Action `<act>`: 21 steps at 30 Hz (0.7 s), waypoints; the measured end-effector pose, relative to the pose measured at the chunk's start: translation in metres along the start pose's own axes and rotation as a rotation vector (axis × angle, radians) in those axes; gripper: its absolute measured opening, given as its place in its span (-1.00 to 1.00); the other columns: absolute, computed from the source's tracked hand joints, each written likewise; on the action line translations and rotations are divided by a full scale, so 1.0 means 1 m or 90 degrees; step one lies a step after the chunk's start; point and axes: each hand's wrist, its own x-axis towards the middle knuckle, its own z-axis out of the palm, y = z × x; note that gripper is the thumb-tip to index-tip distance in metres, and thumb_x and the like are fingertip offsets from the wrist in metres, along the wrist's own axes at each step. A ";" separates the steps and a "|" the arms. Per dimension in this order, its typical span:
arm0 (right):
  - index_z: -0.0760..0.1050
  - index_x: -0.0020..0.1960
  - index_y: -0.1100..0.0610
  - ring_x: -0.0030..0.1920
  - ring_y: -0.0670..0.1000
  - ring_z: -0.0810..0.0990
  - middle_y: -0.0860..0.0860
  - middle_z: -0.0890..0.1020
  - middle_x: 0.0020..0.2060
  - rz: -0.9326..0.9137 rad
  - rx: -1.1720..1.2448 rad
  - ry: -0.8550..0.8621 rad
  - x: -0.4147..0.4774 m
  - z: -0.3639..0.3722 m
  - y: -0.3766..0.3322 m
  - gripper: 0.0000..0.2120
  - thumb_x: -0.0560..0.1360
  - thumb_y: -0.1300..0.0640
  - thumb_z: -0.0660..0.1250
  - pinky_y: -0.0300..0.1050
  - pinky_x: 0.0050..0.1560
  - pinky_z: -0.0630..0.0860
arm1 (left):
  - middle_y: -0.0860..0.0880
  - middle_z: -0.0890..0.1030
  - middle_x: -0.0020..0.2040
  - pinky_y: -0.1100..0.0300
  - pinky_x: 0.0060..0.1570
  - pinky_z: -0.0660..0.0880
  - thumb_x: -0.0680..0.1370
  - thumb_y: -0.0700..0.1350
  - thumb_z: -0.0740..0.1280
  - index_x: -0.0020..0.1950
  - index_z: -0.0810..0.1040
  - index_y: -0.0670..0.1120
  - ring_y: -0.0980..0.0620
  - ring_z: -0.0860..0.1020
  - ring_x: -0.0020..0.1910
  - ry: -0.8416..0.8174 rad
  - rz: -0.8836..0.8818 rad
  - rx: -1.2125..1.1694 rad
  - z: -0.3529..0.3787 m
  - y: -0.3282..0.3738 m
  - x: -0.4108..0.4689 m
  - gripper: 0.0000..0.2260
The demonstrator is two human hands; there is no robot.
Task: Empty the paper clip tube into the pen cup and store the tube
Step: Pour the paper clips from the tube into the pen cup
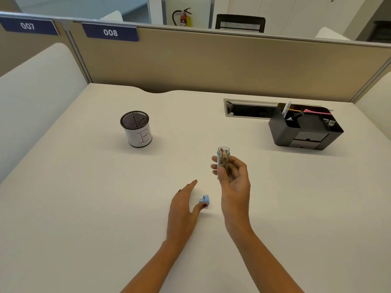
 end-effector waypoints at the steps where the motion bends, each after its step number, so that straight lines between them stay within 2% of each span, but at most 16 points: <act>1: 0.46 0.21 0.14 0.05 0.00 0.67 0.02 0.68 0.10 0.007 0.010 -0.011 0.003 0.002 0.000 -0.79 0.59 0.28 0.27 -0.12 0.16 0.57 | 0.15 0.36 0.34 0.08 0.38 0.24 0.50 -0.06 0.39 0.36 0.22 0.20 -0.03 0.39 0.37 0.017 0.012 0.000 -0.003 0.000 0.003 -0.48; 4: 0.52 0.19 0.08 -0.02 -0.06 0.69 -0.08 0.71 0.00 0.056 0.031 -0.042 0.015 0.011 0.001 -0.80 0.58 0.23 0.30 -0.29 0.02 0.57 | 0.21 0.37 0.34 0.30 0.32 0.22 0.51 -0.05 0.38 0.40 0.32 0.11 0.13 0.38 0.34 0.069 0.032 -0.002 -0.016 -0.002 0.015 -0.52; 6: 0.55 0.18 0.03 -0.04 -0.08 0.70 -0.15 0.71 -0.04 0.098 0.034 -0.079 0.024 0.020 0.001 -0.80 0.58 0.20 0.29 -0.24 0.08 0.55 | 0.21 0.40 0.33 0.46 0.28 0.20 0.51 0.01 0.37 0.39 0.35 0.07 0.23 0.37 0.31 0.112 0.029 -0.012 -0.028 -0.001 0.025 -0.53; 8: 0.55 0.20 0.05 -0.04 -0.06 0.70 -0.12 0.71 -0.03 0.139 0.065 -0.117 0.035 0.031 0.003 -0.78 0.60 0.20 0.26 -0.13 0.16 0.55 | 0.18 0.42 0.31 0.57 0.24 0.18 0.49 0.06 0.35 0.39 0.38 0.02 0.26 0.36 0.29 0.161 0.016 -0.029 -0.041 -0.003 0.039 -0.52; 10: 0.56 0.18 0.08 -0.05 -0.03 0.67 -0.04 0.68 0.01 0.173 0.133 -0.143 0.047 0.045 0.004 -0.79 0.58 0.21 0.26 -0.11 0.10 0.60 | 0.16 0.44 0.30 0.61 0.20 0.18 0.48 0.07 0.35 0.38 0.39 0.01 0.27 0.36 0.27 0.213 0.000 -0.039 -0.055 -0.005 0.054 -0.52; 12: 0.58 0.13 0.07 -0.05 -0.01 0.64 -0.03 0.69 0.00 0.194 0.187 -0.165 0.059 0.059 0.007 -0.80 0.56 0.22 0.26 -0.13 0.04 0.61 | 0.13 0.46 0.28 0.61 0.19 0.19 0.49 0.06 0.35 0.36 0.40 0.01 0.26 0.38 0.26 0.263 -0.008 -0.040 -0.070 -0.011 0.070 -0.54; 15: 0.60 0.11 0.00 -0.05 -0.03 0.65 -0.10 0.71 0.00 0.194 0.161 -0.182 0.077 0.079 0.015 -0.80 0.56 0.20 0.29 -0.12 0.10 0.59 | 0.05 0.48 0.34 0.49 0.24 0.23 0.48 0.10 0.35 0.38 0.37 0.01 0.22 0.37 0.29 0.312 -0.039 -0.045 -0.086 -0.023 0.092 -0.50; 18: 0.58 0.16 0.01 -0.07 0.01 0.70 0.00 0.71 -0.01 0.179 0.107 -0.184 0.096 0.101 0.025 -0.79 0.53 0.16 0.37 -0.07 0.13 0.61 | 0.03 0.30 0.49 0.24 0.33 0.18 0.43 0.09 0.44 0.48 0.20 0.02 0.10 0.23 0.44 0.295 -0.103 -0.028 -0.097 -0.042 0.114 -0.30; 21: 0.57 0.11 0.09 -0.12 0.06 0.73 0.11 0.69 0.00 0.161 0.072 -0.172 0.117 0.121 0.033 -0.81 0.50 0.16 0.44 -0.03 0.03 0.65 | 0.04 0.14 0.55 0.19 0.38 0.10 0.39 0.10 0.48 0.52 0.05 0.01 0.05 0.10 0.51 0.285 -0.144 -0.012 -0.103 -0.062 0.131 -0.15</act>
